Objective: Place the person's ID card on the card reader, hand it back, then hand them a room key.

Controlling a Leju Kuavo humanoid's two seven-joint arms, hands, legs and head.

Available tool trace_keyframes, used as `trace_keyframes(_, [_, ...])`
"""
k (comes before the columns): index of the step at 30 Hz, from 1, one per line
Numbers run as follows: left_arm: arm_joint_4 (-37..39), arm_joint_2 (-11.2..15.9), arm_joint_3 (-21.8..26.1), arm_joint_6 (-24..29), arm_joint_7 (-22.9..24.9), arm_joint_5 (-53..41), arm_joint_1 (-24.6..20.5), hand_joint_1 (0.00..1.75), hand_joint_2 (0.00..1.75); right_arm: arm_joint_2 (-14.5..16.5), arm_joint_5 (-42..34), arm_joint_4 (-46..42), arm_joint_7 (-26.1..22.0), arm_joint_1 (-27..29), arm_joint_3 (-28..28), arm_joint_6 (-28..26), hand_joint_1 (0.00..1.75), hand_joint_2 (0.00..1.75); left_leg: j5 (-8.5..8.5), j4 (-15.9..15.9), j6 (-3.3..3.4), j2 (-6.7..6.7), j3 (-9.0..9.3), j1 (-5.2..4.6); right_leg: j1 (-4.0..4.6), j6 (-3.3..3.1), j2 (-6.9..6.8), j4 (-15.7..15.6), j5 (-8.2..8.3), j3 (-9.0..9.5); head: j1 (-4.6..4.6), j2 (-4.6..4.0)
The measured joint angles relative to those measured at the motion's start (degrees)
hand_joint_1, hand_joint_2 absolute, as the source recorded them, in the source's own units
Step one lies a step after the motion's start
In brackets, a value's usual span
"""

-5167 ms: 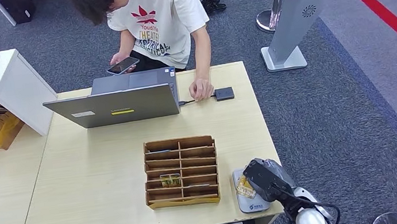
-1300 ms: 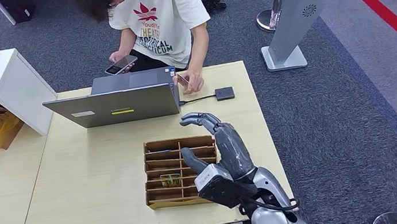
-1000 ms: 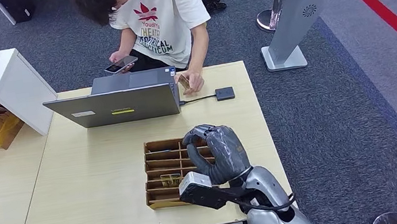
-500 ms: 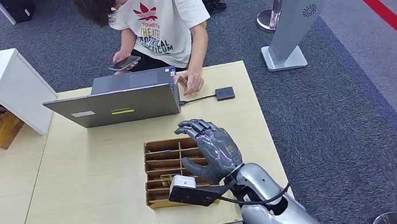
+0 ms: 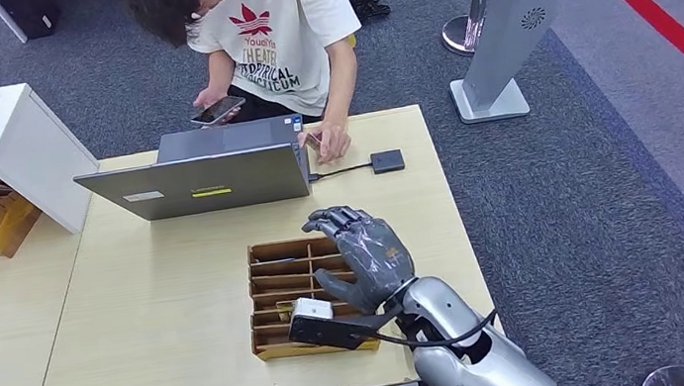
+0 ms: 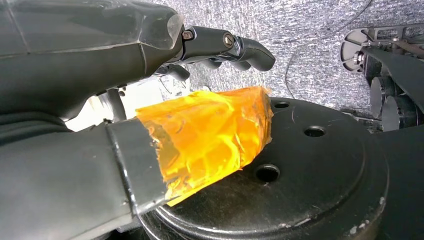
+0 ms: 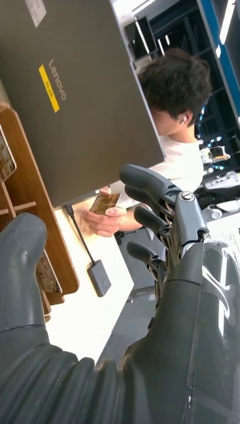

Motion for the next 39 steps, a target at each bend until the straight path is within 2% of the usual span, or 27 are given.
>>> trace_keyframes(4, [0.0,0.06,-0.02,-0.05,0.01,0.0,0.0,0.0,0.0,-0.02,0.74,1.19,0.62,-0.1,0.01,-0.04,0.67,1.75,0.0,0.0,0.0,0.0,0.0,0.0,0.0,0.0,0.0,0.0,0.0,0.0,-0.01,0.0])
trace_keyframes(9, [0.01,0.07,-0.02,-0.06,0.07,0.03,0.0,0.0,0.0,-0.09,1.28,2.36,1.0,-0.15,-0.05,-0.04,0.84,1.75,0.0,0.0,0.0,0.0,0.0,0.0,0.0,0.0,0.0,0.0,0.0,0.0,0.01,0.0])
trace_keyframes(13, [0.0,0.07,-0.04,-0.07,0.07,0.09,0.0,0.0,0.0,-0.14,1.56,3.4,1.56,-0.15,-0.26,-0.01,0.88,1.75,0.0,0.0,0.0,0.0,0.01,0.0,0.0,0.0,0.0,0.0,0.0,0.0,-0.01,0.0])
trace_keyframes(21, [0.0,0.07,-0.12,-0.08,0.07,0.13,-0.01,0.0,0.0,-0.19,2.12,5.98,1.8,-0.12,-1.11,-0.02,0.84,1.75,0.0,0.0,0.0,0.0,0.01,0.0,0.0,0.0,0.0,0.0,0.0,0.0,0.01,0.0])
trace_keyframes(25, [0.0,0.07,-0.22,-0.08,0.07,0.13,-0.01,0.0,0.0,-0.19,2.35,6.85,1.86,-0.11,-1.64,-0.02,0.76,1.75,0.0,0.0,0.0,0.0,0.01,0.0,0.0,0.0,0.0,0.0,0.0,0.0,-0.01,0.0])
trace_keyframes(34, [0.0,0.07,-0.27,-0.09,0.07,0.15,-0.01,0.0,0.0,-0.19,2.52,8.08,1.96,-0.12,-2.27,-0.02,0.77,1.75,0.0,0.0,0.0,0.0,0.01,0.0,0.0,0.0,0.0,0.0,0.0,0.0,-0.01,0.0])
trace_keyframes(37, [0.0,0.07,-0.3,-0.09,0.07,0.15,-0.01,0.0,0.0,-0.19,2.6,8.45,2.05,-0.12,-2.59,-0.02,0.94,1.75,0.0,0.0,0.0,0.0,0.01,0.0,0.0,0.0,0.0,0.0,0.0,0.0,0.0,0.0])
trace_keyframes(39, [0.01,0.07,-0.31,-0.09,0.07,0.15,-0.02,0.0,0.0,-0.19,2.64,8.6,2.05,-0.15,-2.79,-0.02,1.23,1.75,0.0,0.01,0.0,0.0,0.01,0.0,0.0,0.0,0.0,0.0,0.0,0.0,-0.01,0.0])
